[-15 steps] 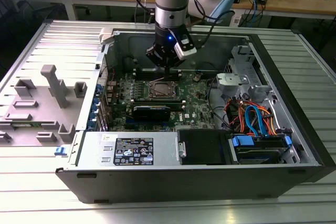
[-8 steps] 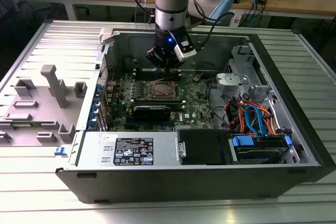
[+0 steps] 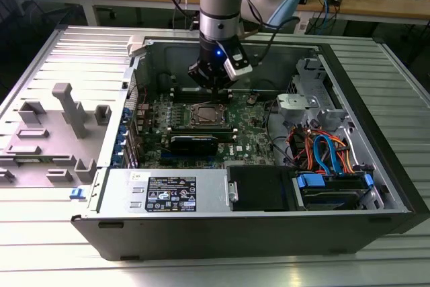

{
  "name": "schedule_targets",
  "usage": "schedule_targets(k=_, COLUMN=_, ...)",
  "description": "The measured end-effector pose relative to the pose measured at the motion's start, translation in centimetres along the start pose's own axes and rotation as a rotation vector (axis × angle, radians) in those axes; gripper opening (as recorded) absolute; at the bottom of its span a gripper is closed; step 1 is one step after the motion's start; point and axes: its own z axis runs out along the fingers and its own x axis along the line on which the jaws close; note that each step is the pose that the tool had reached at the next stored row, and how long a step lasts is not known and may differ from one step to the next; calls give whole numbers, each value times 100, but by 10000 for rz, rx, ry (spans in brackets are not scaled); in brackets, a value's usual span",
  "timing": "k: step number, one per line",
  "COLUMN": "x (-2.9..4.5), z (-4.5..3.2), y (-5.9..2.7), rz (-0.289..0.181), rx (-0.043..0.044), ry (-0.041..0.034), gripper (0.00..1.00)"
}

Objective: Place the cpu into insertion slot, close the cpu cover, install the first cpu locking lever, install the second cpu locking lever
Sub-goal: 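Install the first cpu locking lever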

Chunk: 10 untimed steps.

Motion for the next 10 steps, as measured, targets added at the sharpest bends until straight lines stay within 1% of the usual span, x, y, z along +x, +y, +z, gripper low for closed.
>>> schedule_targets(k=5, x=-3, z=30, y=0, rz=-1, rx=-1, ry=1, gripper=11)
schedule_targets(k=10, x=-20, z=57, y=1, rz=1, rx=0, ry=0, gripper=11)
